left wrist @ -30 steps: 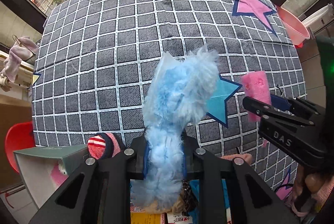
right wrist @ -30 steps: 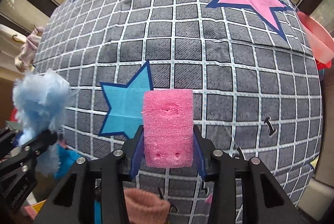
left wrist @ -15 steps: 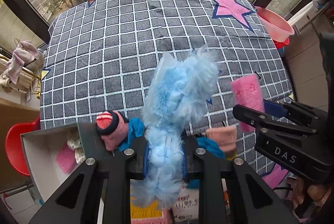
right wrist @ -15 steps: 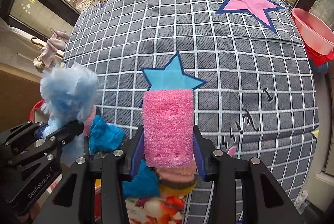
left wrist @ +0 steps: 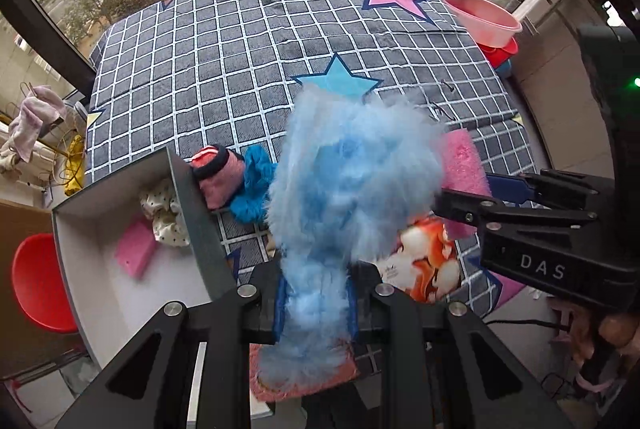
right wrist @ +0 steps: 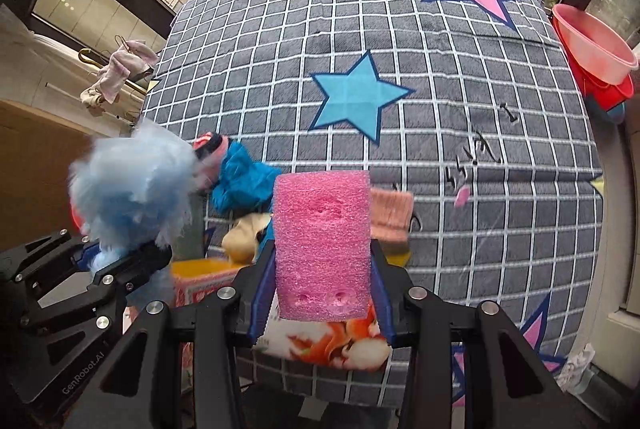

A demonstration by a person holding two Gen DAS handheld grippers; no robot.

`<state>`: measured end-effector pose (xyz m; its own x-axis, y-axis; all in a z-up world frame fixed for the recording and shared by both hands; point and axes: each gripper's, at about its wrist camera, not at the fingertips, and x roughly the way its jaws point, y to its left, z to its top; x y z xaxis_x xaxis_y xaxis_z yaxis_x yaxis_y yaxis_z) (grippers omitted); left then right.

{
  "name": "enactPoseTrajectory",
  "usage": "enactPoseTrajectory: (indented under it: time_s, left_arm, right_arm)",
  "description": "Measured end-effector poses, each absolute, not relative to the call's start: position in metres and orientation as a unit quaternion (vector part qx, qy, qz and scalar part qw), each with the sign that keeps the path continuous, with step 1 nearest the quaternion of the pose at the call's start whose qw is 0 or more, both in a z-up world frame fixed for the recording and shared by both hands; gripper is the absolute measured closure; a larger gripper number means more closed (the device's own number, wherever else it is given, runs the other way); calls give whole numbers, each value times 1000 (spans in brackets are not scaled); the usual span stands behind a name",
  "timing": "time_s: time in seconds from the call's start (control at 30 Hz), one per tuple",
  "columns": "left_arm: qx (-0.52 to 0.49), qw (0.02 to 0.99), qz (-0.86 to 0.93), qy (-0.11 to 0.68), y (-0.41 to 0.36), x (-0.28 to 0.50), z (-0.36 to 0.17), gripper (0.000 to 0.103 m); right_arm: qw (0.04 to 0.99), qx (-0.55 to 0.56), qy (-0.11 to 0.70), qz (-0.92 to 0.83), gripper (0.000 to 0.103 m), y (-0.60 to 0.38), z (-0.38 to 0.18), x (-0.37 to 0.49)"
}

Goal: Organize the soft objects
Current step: 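Carry the fluffy toy and pink sponge toward the open white box with both tools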

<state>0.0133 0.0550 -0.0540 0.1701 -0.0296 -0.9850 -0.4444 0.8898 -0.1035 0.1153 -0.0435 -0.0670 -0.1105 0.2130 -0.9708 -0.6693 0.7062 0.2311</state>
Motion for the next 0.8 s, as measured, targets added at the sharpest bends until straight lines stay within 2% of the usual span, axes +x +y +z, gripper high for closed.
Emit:
enactPoseTrajectory:
  time_s: [0.33, 0.8]
  left_arm:
    - [-205, 734, 144, 631, 58, -41, -55, 78]
    - [-266, 716, 213, 609, 104, -115, -63, 78]
  right_arm:
    - [624, -190, 675, 345, 59, -48, -55, 61]
    - [599, -255, 645, 400, 59, 10, -38, 8]
